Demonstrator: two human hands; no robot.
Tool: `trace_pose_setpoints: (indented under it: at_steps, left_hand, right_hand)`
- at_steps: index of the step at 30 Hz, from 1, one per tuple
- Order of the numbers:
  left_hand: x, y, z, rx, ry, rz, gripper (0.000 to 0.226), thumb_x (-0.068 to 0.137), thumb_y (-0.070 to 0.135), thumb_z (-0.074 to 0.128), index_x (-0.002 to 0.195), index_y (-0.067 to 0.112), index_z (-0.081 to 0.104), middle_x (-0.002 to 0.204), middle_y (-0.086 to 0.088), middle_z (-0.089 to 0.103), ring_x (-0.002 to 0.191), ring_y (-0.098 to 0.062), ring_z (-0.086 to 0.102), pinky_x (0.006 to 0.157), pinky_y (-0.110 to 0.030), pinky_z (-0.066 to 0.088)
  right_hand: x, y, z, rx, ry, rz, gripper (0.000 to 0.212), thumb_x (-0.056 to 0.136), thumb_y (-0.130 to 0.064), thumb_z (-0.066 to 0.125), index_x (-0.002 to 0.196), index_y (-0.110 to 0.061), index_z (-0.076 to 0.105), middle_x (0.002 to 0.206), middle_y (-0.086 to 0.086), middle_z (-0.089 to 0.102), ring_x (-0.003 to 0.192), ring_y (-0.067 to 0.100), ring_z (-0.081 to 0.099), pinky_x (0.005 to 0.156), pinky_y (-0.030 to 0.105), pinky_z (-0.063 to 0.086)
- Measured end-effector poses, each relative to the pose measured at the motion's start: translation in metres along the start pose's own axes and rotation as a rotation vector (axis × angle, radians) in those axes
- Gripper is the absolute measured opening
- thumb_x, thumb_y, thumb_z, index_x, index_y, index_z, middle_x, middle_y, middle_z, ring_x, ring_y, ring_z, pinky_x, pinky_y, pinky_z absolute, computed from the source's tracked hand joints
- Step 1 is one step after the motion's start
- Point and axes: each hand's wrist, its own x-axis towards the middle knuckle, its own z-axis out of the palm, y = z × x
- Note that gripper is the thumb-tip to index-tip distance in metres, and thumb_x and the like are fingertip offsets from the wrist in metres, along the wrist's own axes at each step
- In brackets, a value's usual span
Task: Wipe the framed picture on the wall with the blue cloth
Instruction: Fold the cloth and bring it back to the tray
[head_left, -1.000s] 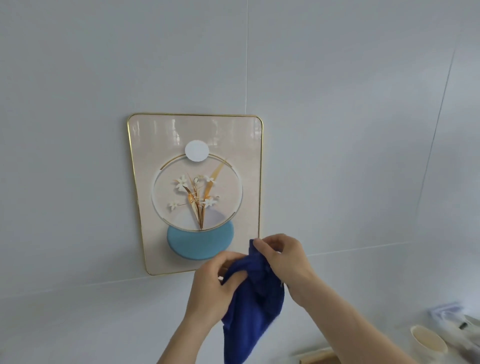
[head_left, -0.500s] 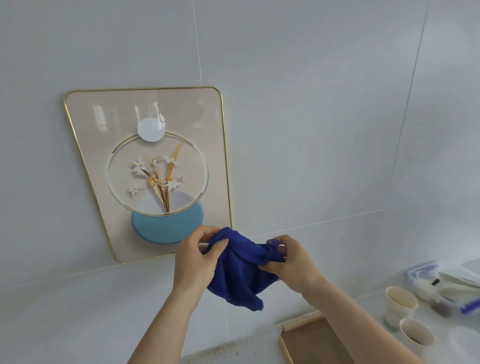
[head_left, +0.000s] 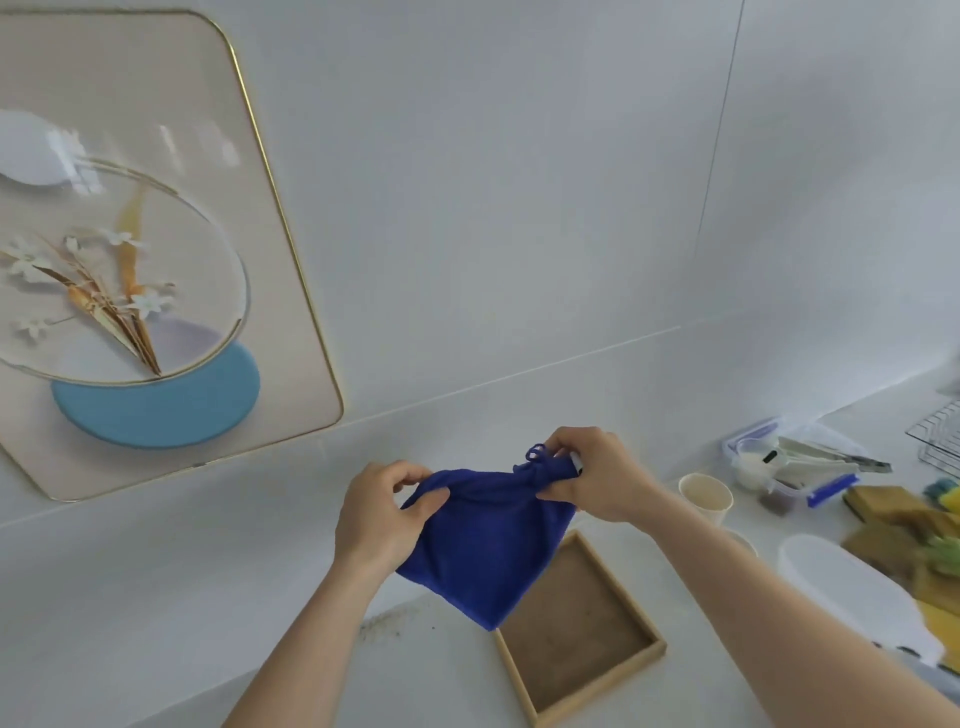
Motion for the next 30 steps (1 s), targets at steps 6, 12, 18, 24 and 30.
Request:
trace_pose_setpoints:
  at_steps: [6, 12, 18, 24, 30]
  left_hand:
    - [0.004, -0.020, 0.072, 0.052, -0.127, -0.068, 0.012, 0.086, 0.028, 0.078, 0.090, 0.037, 0.071, 0.108, 0.020, 0.061, 0.110, -0.010, 0.058, 0.092, -0.033, 0.048]
    - [0.002, -0.052, 0.142, 0.135, -0.191, -0.193, 0.012, 0.085, 0.032, 0.077, 0.092, 0.038, 0.069, 0.113, 0.012, 0.065, 0.109, -0.015, 0.060, 0.099, -0.043, 0.052]
    - [-0.009, -0.086, 0.191, 0.249, -0.211, -0.241, 0.009, 0.091, 0.032, 0.073, 0.092, 0.038, 0.066, 0.091, 0.026, 0.059, 0.094, -0.010, 0.059, 0.090, -0.036, 0.052]
    - [-0.033, -0.126, 0.233, 0.559, -0.292, -0.157, 0.022, 0.098, 0.043, 0.059, 0.120, 0.040, 0.063, 0.131, 0.014, 0.058, 0.128, -0.016, 0.052, 0.105, -0.032, 0.044]
    - [-0.062, -0.163, 0.251, 0.817, -0.558, -0.044, 0.072, 0.098, 0.060, 0.041, 0.162, 0.033, 0.022, 0.174, 0.002, 0.007, 0.161, -0.027, 0.014, 0.129, -0.041, 0.008]
  right_hand:
    - [0.005, 0.069, 0.005, -0.052, -0.022, 0.107, 0.024, 0.078, -0.021, 0.083, 0.089, -0.032, 0.066, 0.086, -0.007, 0.072, 0.082, 0.019, 0.064, 0.078, 0.043, 0.058]
    - [0.008, 0.133, 0.032, -0.063, -0.040, 0.184, 0.026, 0.078, -0.018, 0.076, 0.100, -0.030, 0.070, 0.097, -0.002, 0.076, 0.086, 0.026, 0.068, 0.074, 0.042, 0.059]
    - [0.001, 0.181, 0.068, -0.107, -0.105, 0.205, 0.038, 0.083, -0.008, 0.069, 0.115, -0.029, 0.067, 0.112, -0.004, 0.072, 0.100, 0.025, 0.065, 0.072, 0.034, 0.049]
    - [-0.018, 0.226, 0.112, -0.264, -0.321, 0.182, 0.043, 0.096, -0.014, 0.063, 0.137, -0.027, 0.061, 0.136, -0.002, 0.061, 0.125, 0.026, 0.060, 0.097, 0.038, 0.054]
    - [-0.042, 0.250, 0.134, -0.621, -0.677, 0.066, 0.087, 0.101, -0.060, 0.052, 0.167, -0.023, 0.009, 0.177, 0.007, 0.003, 0.164, 0.029, -0.007, 0.132, 0.052, -0.007]
